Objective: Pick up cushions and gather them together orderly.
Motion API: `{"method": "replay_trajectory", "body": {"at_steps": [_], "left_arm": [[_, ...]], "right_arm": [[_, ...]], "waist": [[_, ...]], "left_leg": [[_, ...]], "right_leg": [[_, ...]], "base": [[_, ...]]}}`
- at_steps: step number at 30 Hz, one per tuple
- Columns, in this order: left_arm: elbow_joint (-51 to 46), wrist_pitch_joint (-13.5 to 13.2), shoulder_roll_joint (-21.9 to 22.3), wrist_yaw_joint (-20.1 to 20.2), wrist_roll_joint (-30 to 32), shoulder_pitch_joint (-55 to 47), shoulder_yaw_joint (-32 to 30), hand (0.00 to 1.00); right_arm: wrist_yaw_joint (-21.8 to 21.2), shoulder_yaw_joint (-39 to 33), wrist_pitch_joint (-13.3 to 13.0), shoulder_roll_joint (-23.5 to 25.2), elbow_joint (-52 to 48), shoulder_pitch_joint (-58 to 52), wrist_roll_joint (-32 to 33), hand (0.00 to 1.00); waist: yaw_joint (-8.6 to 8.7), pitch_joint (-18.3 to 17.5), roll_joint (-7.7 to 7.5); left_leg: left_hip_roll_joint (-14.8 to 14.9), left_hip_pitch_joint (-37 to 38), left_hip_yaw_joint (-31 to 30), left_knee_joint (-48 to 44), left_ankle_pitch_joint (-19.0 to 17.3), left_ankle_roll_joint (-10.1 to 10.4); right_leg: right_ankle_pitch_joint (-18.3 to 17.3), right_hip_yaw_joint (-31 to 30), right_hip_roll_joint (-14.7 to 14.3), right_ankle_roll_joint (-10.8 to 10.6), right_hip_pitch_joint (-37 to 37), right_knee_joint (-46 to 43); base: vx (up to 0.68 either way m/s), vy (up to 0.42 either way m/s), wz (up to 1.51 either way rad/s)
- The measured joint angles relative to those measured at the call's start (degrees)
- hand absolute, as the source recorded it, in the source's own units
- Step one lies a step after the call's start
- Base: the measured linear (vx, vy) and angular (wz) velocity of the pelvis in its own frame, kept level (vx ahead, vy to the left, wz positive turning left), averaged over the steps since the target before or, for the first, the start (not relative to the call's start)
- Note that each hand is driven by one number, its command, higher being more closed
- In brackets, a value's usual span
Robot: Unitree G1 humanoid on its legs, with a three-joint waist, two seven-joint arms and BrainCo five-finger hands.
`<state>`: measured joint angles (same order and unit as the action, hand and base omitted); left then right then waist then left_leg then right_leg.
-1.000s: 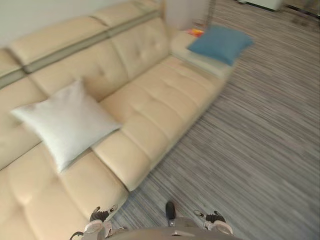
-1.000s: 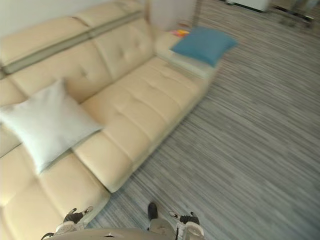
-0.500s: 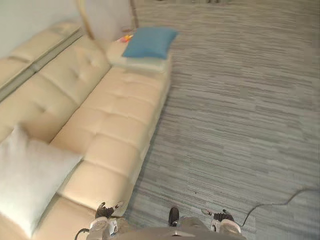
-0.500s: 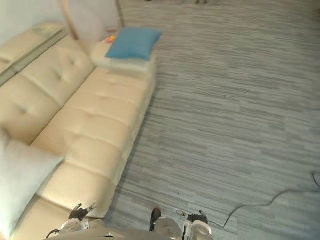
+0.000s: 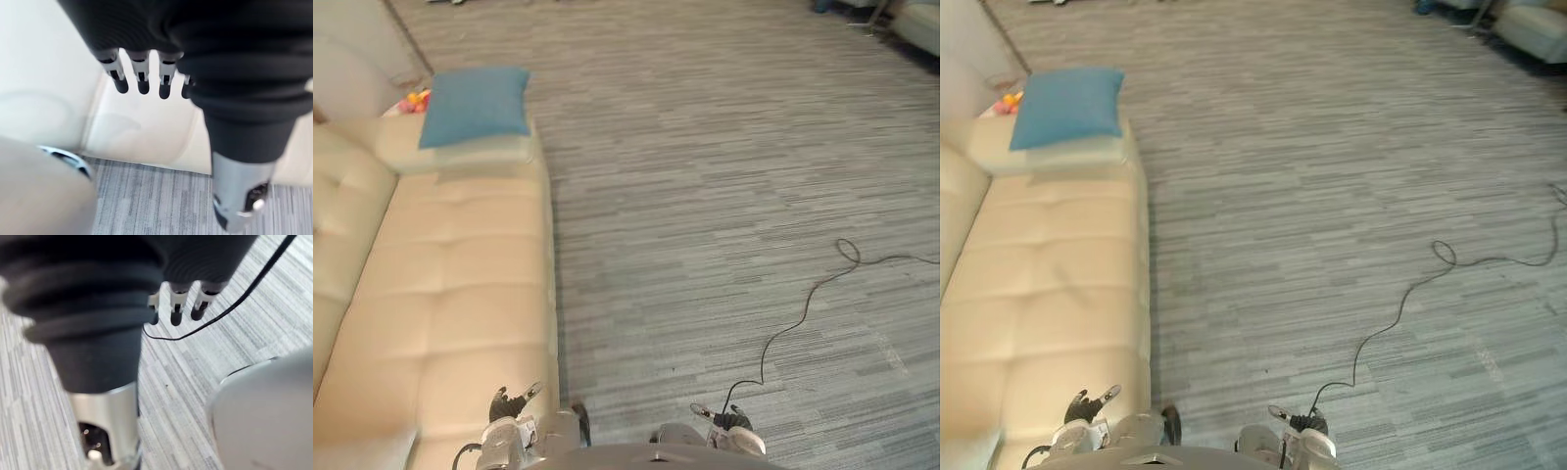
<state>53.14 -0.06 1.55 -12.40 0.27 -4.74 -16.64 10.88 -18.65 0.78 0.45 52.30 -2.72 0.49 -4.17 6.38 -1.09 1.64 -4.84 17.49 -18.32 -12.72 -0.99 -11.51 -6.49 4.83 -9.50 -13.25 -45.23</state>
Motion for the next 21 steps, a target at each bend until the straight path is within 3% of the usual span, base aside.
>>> {"method": "replay_trajectory", "body": {"at_steps": [1, 4, 5, 7, 9, 10, 12, 16, 17, 18, 19, 20, 21], "left_arm": [[0.4, 0.1, -0.2, 0.0, 0.0, 0.0, 0.7, 0.0], [2.0, 0.3, -0.7, -0.1, 0.0, 0.8, 2.7, 0.0], [2.8, 0.2, -1.0, -0.1, -0.1, 0.8, 3.8, 0.0], [3.7, 0.2, -1.3, -0.1, -0.1, 0.9, 5.0, 0.0], [4.0, 0.3, -1.6, 0.0, 0.0, 1.2, 6.2, 0.0], [4.1, 0.3, -1.6, 0.0, 0.0, 1.2, 6.3, 0.0], [4.9, 0.3, -0.8, 0.1, 0.0, 1.4, 6.5, 0.0], [5.4, 0.4, 0.8, 0.2, 0.1, 2.3, 6.4, 0.0], [5.2, 0.2, 0.7, 0.3, 0.3, 2.3, 6.0, 0.0], [4.2, 0.2, 0.6, 0.3, 0.7, 2.3, 4.1, 0.0], [3.8, 0.3, 0.6, 0.2, 0.9, 2.2, 3.3, 0.0], [3.5, 0.3, 0.8, 0.1, 1.1, 2.1, 2.8, 0.0], [2.8, 0.3, 1.0, 0.1, 1.1, 2.0, 2.2, 0.0]], "right_arm": [[-0.1, 0.0, -0.2, -0.1, -0.1, 0.1, 0.0, 0.0], [-0.3, -0.1, -0.6, -0.7, 0.8, 0.3, -0.3, 0.0], [-0.3, -0.3, -0.6, -0.8, 1.1, 0.8, -0.3, 0.0], [-0.3, -1.0, -0.7, -0.8, 1.6, 1.4, -0.3, 0.0], [-0.3, -1.9, -0.6, -0.7, 2.9, 2.0, -0.1, 0.0], [-0.3, -2.1, -0.7, -0.8, 2.9, 1.8, 0.3, 0.0], [-0.3, -2.5, -0.7, -2.1, 3.6, 3.2, 0.2, 0.0], [-0.3, -4.2, -0.6, -2.5, 5.1, 5.2, 0.2, 0.0], [-0.3, -4.7, -0.6, -2.0, 5.0, 4.7, 0.2, 0.0], [-0.3, -4.5, -0.6, -1.8, 4.6, 3.2, 0.2, 0.0], [-0.3, -4.5, -0.6, -1.3, 4.2, 2.7, 0.4, 0.0], [-0.2, -4.4, -0.6, -1.4, 3.7, 2.2, 0.4, 0.0], [-0.2, -3.7, -0.6, -1.6, 2.4, 1.2, 0.5, 0.0]], "waist": [[0.56, 0.3, 0.57], [1.88, 0.6, 1.06], [2.56, 0.7, 1.26], [3.24, 0.7, 1.41], [3.51, 0.7, 1.25], [3.77, 1.0, 0.88], [3.81, 1.7, 3.72], [3.89, 2.4, 5.12], [4.05, 2.7, 4.73], [4.11, 2.5, 3.52], [4.09, 2.5, 3.49], [4.04, 2.5, 3.68], [3.32, 2.8, 4.21]], "left_leg": [[-0.3, 1.0, 0.1, 0.5, -0.3, -0.1], [-0.4, 8.6, 0.3, 4.8, -0.7, -0.8], [0.3, 10.9, 0.4, 6.6, -0.5, -0.5], [1.0, 12.6, 0.0, 8.3, -0.2, 0.1], [1.0, 14.3, -0.5, 10.1, -0.3, 1.0], [0.8, 15.8, -1.5, 10.7, -0.8, 1.9], [2.4, 16.9, -3.7, 11.4, -0.4, 2.8], [3.4, 18.7, -8.1, 12.2, 1.7, 3.8], [3.6, 18.4, -8.6, 9.2, 1.6, 4.0], [3.9, 13.2, -9.9, -3.9, 1.3, 4.7], [4.5, 10.0, -10.4, -10.6, 1.7, 5.4], [5.3, 7.2, -10.7, -17.0, 2.9, 6.2], [7.7, 1.7, -11.2, -28.3, 7.1, 7.0]], "right_leg": [[0.6, 1.8, 0.7, 0.0, -0.8, -2.2], [-2.4, 12.5, 3.9, 3.8, -2.1, -5.5], [-3.9, 16.8, 4.0, 5.6, -2.8, -1.6], [-2.7, 21.0, 3.3, 6.7, -3.6, 8.1], [4.7, 22.4, 2.2, 8.0, -3.8, 23.4], [12.6, 22.6, 1.9, 9.5, -2.9, 28.1], [12.0, 23.4, -0.5, 10.2, -0.6, 28.9], [7.8, 22.7, -2.1, 11.8, -0.1, 26.3], [6.4, 22.8, -2.2, 11.4, 1.0, 26.6], [4.7, 23.0, -1.9, 10.3, 2.9, 27.6], [4.4, 23.1, -1.7, 10.5, 3.8, 28.3], [4.4, 23.1, -2.0, 10.5, 4.7, 28.9], [4.1, 23.2, -2.9, 10.7, 6.7, 30.0]], "base": [[0.33, 0.144, -0.34], [0.32, 0.035, 0.02], [0.36, -0.04, 0.14], [0.39, -0.083, 0.16], [0.39, -0.146, 0.15], [0.38, -0.177, 0.18], [0.47, -0.209, -0.13], [0.31, -0.139, -0.2], [0.18, -0.105, 0.23], [0.16, -0.109, 0.27], [0.11, -0.073, 0.21], [0.1, -0.018, -0.02], [0.19, 0.041, -0.16]]}}
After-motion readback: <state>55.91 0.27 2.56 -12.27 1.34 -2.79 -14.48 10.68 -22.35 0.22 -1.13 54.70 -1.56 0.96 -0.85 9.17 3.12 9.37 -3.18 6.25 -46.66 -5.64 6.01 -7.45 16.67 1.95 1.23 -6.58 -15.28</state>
